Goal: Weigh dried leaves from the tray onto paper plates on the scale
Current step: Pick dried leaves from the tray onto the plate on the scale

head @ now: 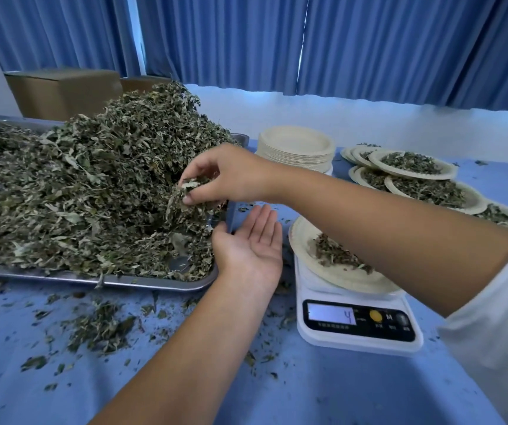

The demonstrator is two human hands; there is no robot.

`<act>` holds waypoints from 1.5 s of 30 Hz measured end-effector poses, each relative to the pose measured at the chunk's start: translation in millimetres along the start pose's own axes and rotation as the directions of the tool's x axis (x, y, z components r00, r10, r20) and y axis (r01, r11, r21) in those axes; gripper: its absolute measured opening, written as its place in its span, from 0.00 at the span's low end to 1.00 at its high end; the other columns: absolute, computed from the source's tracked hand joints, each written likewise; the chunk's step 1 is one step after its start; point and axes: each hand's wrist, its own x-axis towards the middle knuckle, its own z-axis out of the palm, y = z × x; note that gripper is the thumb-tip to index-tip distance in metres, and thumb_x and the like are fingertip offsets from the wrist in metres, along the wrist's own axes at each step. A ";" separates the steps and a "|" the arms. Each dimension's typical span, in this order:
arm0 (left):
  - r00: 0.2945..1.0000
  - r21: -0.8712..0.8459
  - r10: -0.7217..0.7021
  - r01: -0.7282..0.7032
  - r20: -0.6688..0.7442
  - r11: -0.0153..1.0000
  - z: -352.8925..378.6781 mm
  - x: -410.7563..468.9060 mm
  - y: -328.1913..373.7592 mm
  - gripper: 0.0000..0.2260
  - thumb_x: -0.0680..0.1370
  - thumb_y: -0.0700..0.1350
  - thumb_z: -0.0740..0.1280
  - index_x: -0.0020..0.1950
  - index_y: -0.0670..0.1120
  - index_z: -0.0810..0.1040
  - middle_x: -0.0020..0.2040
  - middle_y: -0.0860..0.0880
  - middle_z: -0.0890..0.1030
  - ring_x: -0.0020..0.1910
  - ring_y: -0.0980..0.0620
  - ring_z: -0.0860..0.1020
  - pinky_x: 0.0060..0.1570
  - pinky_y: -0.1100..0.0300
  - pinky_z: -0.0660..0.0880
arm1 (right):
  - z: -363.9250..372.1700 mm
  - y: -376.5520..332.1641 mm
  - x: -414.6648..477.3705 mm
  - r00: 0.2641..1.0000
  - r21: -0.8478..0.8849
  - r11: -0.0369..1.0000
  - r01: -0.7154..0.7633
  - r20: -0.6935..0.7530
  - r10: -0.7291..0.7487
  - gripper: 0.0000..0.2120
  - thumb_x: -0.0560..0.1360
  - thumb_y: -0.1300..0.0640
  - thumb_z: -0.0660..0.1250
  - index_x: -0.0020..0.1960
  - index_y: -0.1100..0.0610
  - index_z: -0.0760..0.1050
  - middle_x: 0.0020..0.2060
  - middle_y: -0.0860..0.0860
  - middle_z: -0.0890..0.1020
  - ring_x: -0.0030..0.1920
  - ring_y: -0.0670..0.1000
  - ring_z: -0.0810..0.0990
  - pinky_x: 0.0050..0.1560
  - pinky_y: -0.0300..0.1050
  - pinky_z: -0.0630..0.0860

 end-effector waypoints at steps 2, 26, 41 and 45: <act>1.000 0.026 -0.003 0.003 0.005 1.000 1.1 1.2 -1.0 0.23 0.82 0.53 0.52 0.62 0.37 0.75 0.57 0.38 0.80 0.59 0.41 0.77 0.62 0.47 0.72 | -6.5 0.9 -4.8 1.000 0.036 0.999 -0.010 -0.020 0.010 0.11 0.70 0.60 0.75 0.52 0.60 0.82 0.41 0.49 0.82 0.40 0.43 0.78 0.39 0.33 0.75; 1.000 0.134 -0.008 0.009 -0.013 0.991 9.8 -14.2 -3.3 0.22 0.83 0.51 0.52 0.57 0.33 0.75 0.54 0.37 0.81 0.59 0.41 0.77 0.62 0.48 0.72 | -91.2 58.6 -141.3 0.938 -0.231 0.911 -0.342 -0.027 0.345 0.10 0.71 0.47 0.74 0.51 0.43 0.82 0.37 0.29 0.80 0.39 0.33 0.79 0.41 0.27 0.72; 1.000 0.170 -0.008 0.008 0.002 0.985 6.6 -11.3 -1.2 0.24 0.83 0.52 0.51 0.58 0.33 0.76 0.51 0.37 0.82 0.56 0.40 0.79 0.56 0.48 0.75 | -87.9 60.8 -146.7 0.881 -0.350 0.860 -0.372 0.158 0.446 0.01 0.71 0.52 0.73 0.41 0.47 0.83 0.35 0.38 0.83 0.37 0.41 0.82 0.39 0.36 0.75; 1.000 0.180 -0.009 0.008 0.002 0.984 7.0 -11.6 -1.6 0.24 0.83 0.52 0.51 0.57 0.33 0.76 0.51 0.37 0.82 0.56 0.40 0.79 0.57 0.48 0.75 | -89.2 59.0 -147.0 0.909 -0.318 0.882 -0.349 0.112 0.400 0.02 0.72 0.49 0.72 0.43 0.46 0.82 0.38 0.38 0.83 0.41 0.43 0.82 0.43 0.38 0.77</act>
